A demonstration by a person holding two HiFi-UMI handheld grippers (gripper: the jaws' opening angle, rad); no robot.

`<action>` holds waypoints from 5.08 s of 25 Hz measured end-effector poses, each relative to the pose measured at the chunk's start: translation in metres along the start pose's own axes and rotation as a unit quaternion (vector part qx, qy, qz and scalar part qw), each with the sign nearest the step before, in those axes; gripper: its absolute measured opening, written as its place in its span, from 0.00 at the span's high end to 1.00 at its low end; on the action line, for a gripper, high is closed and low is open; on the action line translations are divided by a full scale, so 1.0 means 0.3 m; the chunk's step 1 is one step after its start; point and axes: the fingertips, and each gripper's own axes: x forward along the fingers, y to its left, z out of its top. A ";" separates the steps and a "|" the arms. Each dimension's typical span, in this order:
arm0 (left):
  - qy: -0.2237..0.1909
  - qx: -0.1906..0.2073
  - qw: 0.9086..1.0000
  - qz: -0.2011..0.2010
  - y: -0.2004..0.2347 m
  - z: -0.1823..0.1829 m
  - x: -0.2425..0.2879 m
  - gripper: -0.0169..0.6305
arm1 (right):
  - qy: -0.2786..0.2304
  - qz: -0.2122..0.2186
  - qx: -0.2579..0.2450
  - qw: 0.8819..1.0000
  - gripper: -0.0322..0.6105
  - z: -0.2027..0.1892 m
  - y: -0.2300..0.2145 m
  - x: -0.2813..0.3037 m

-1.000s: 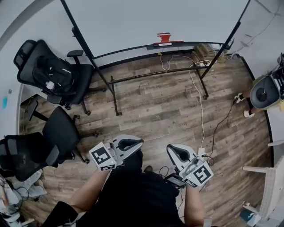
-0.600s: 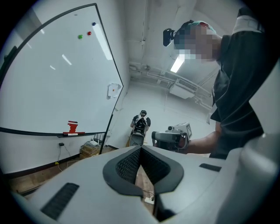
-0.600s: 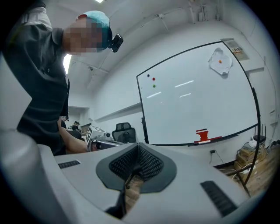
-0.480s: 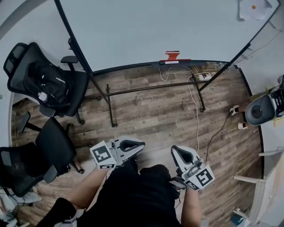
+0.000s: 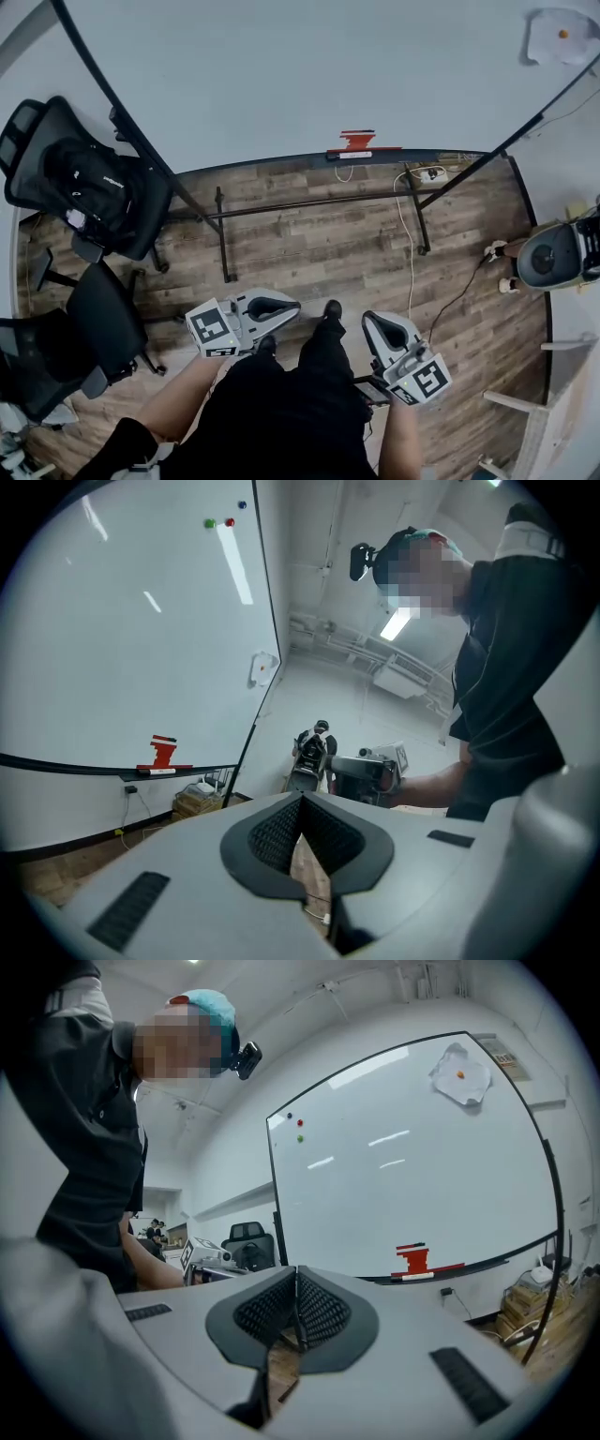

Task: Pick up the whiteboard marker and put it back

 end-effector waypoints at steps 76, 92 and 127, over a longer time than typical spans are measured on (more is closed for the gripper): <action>0.009 0.054 0.972 0.228 1.034 0.311 0.512 0.96 | 0.328 0.134 -0.392 0.849 0.74 -0.336 -1.161 0.951; 0.011 0.021 0.973 0.232 1.009 0.270 0.493 0.96 | 0.363 0.101 -0.437 0.817 0.81 -0.410 -1.223 1.012; 0.013 0.012 0.975 0.223 0.991 0.261 0.478 0.96 | 0.225 0.109 -0.422 0.872 0.84 -0.157 -1.077 0.934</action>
